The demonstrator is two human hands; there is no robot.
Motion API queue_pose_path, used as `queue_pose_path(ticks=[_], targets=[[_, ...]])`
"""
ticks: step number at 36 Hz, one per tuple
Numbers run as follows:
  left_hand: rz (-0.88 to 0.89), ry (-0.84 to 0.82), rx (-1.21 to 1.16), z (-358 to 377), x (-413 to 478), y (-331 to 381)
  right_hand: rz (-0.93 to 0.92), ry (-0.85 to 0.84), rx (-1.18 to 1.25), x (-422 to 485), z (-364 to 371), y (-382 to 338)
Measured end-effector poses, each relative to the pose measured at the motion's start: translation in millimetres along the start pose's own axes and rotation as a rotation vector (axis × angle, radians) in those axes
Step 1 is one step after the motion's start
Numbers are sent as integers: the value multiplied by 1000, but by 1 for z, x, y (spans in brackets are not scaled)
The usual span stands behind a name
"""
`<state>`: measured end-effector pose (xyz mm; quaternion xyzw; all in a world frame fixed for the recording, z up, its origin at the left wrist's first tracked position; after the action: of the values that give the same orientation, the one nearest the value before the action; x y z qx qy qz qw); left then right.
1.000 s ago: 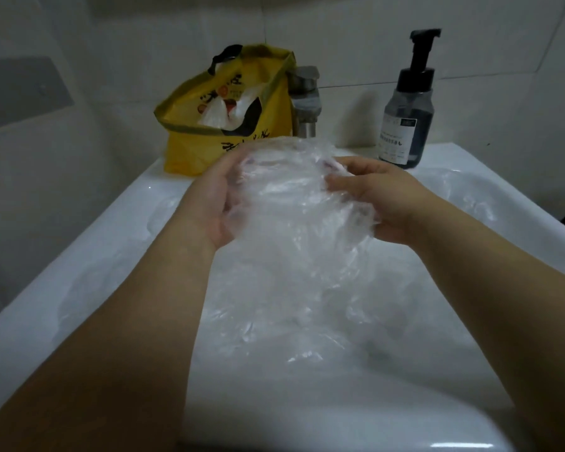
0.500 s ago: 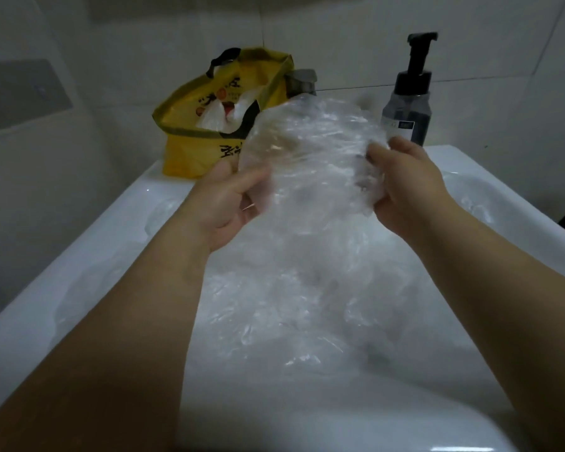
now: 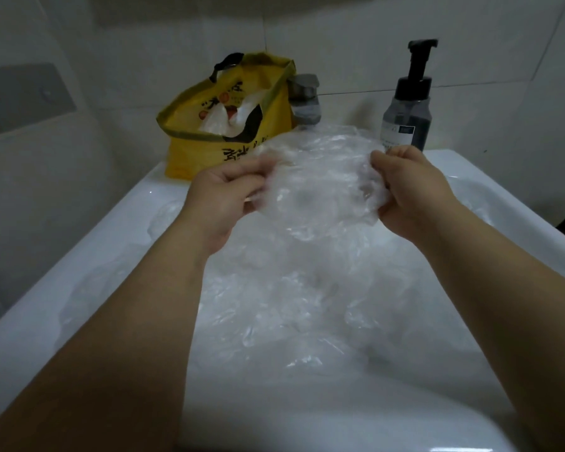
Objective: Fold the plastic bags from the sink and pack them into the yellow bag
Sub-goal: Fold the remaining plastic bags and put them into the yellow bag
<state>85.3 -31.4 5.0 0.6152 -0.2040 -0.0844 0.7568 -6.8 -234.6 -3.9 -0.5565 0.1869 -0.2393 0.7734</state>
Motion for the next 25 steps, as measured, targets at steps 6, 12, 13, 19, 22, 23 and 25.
queue_pose_path(ticks=[6, 12, 13, 19, 22, 23, 25], targets=[[-169, -129, -165, 7, 2, -9, 12, -173, -75, -8, 18, 1], [-146, 43, -52, -12, 8, -16, 35, -257, -137, -14, 25, 2], [-135, 59, -34, -14, 8, -16, 32, -279, -182, -14, 25, 3], [19, 37, 232, -17, 4, 2, 67, -410, -523, -15, 27, 12], [66, 70, 410, -21, 2, 5, -43, -348, -846, -10, 23, 13], [77, 79, 449, -22, 1, 6, -59, -343, -909, -10, 22, 13], [97, 89, 506, -24, -1, 6, -80, -332, -1015, -9, 20, 13]])
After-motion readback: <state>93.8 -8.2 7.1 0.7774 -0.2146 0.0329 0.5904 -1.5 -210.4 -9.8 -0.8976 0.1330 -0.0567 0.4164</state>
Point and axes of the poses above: each hand's wrist, its own x-axis towards the middle knuckle, its own z-axis out of the palm, y = z × x, the point moved 8 cm from there along x, towards the middle knuckle, and after that the axes turned 7 degrees about -x, right-handed, at the moved point
